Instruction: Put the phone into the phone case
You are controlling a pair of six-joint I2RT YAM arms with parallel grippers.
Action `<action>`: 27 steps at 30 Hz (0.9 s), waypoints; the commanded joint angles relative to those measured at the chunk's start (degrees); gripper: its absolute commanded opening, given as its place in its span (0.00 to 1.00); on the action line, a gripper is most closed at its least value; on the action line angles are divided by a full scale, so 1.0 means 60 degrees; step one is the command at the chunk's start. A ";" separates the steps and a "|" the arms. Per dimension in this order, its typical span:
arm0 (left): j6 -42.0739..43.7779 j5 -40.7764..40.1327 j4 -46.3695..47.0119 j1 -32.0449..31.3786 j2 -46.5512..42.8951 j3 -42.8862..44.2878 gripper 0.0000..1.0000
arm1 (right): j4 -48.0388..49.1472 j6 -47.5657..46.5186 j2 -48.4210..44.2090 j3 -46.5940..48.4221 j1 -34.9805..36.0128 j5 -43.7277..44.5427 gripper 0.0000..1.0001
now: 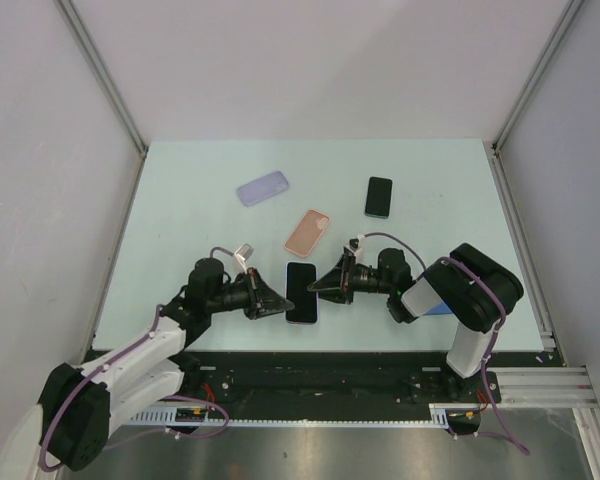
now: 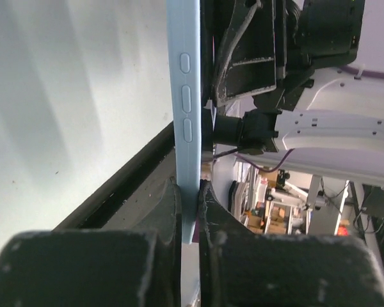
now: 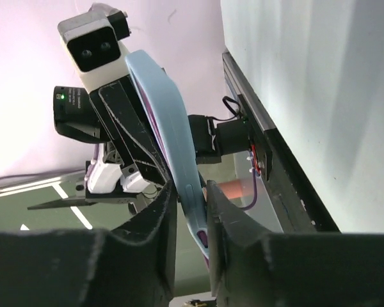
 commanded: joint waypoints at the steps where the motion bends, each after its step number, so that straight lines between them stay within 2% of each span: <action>1: 0.0631 -0.0571 -0.1062 -0.0049 0.0113 0.0326 0.00 | 0.3441 0.0099 0.0150 0.0356 0.0026 -0.0328 0.08; 3: 0.0849 -0.0425 -0.1077 -0.0049 0.0025 0.0516 0.01 | 0.3441 0.0055 0.0078 0.0356 0.0012 -0.0372 0.00; 4: 0.0952 -0.0453 -0.1193 -0.0034 -0.0077 0.0633 0.07 | 0.3441 0.0041 -0.0025 0.0356 0.0012 -0.0444 0.00; 5: 0.1070 -0.0482 -0.1499 -0.0048 -0.0165 0.0837 0.15 | 0.3441 0.0026 -0.0098 0.0342 -0.0003 -0.0489 0.00; 6: 0.1216 -0.0613 -0.1589 -0.0034 -0.0238 0.0912 0.34 | 0.3441 0.0041 -0.0157 0.0356 -0.0018 -0.0591 0.00; 9: 0.1159 -0.0687 -0.1430 -0.0019 -0.0473 0.0898 0.50 | 0.3441 0.0041 -0.0464 0.0371 -0.0047 -0.0810 0.00; 12: 0.0868 -0.0543 -0.0772 0.0054 -0.0196 0.0621 0.52 | 0.3441 -0.0003 -0.0626 0.0444 -0.0003 -0.1103 0.00; 14: 0.0487 0.0058 0.0559 0.0083 0.0170 0.0227 0.52 | 0.3441 -0.0018 -0.0641 0.0444 0.0011 -0.1221 0.00; 17: -0.0013 0.0468 0.1792 0.0083 0.0522 -0.0010 0.49 | 0.3441 -0.0032 -0.0612 0.0444 0.0128 -0.1455 0.01; 20: 0.0030 0.0484 0.1926 0.0083 0.0509 0.0077 0.28 | 0.3441 0.0011 -0.0451 0.0444 0.0217 -0.1573 0.06; 21: 0.0031 0.0484 0.1897 0.0083 0.0494 0.0092 0.15 | 0.3441 0.0011 -0.0392 0.0444 0.0260 -0.1573 0.14; 23: 0.0060 0.0411 0.1649 0.0083 0.0406 0.0209 0.05 | 0.3441 -0.0003 -0.0333 0.0401 0.0333 -0.1559 0.22; 24: 0.0060 0.0338 0.1561 0.0098 0.0362 0.0224 0.00 | 0.3441 -0.0032 -0.0348 0.0415 0.0363 -0.1529 0.31; 27: -0.0143 0.0090 0.1179 0.0185 0.0099 0.0268 0.00 | 0.3441 -0.0251 -0.0377 0.0298 0.0480 -0.1500 0.52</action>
